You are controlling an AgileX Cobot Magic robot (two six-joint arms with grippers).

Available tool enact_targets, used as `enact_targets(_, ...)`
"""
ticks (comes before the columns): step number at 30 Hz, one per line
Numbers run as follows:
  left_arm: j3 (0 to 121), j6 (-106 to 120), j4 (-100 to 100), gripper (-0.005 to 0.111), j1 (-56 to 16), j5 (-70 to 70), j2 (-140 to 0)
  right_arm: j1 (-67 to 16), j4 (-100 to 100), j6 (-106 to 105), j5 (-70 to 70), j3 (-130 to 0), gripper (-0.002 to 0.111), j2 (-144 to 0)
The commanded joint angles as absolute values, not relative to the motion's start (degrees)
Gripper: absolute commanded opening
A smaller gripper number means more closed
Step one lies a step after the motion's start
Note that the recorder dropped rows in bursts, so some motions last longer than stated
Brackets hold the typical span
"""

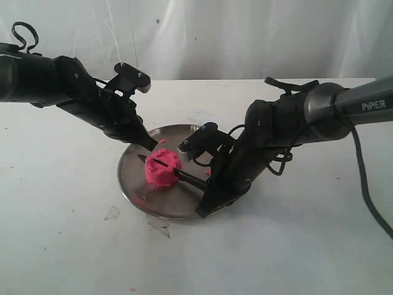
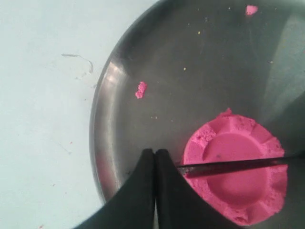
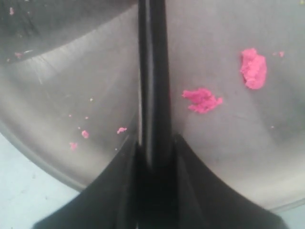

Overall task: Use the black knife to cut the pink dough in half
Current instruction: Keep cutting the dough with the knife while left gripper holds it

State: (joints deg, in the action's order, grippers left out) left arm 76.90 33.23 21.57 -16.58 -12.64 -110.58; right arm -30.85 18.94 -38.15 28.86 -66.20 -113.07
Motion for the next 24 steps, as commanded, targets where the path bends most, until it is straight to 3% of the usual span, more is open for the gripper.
enact_targets(1, 76.6, 33.2, 22.1, 0.0, -16.7, -13.6, -110.5, -30.9, 18.4, -38.8, 29.7, -66.2, 0.0, -114.5)
enact_targets(24, 76.6, 33.2, 22.1, 0.0, -16.7, -8.4, -116.2, -30.9, 18.3, -38.8, 33.6, -68.0, 0.0, -114.8)
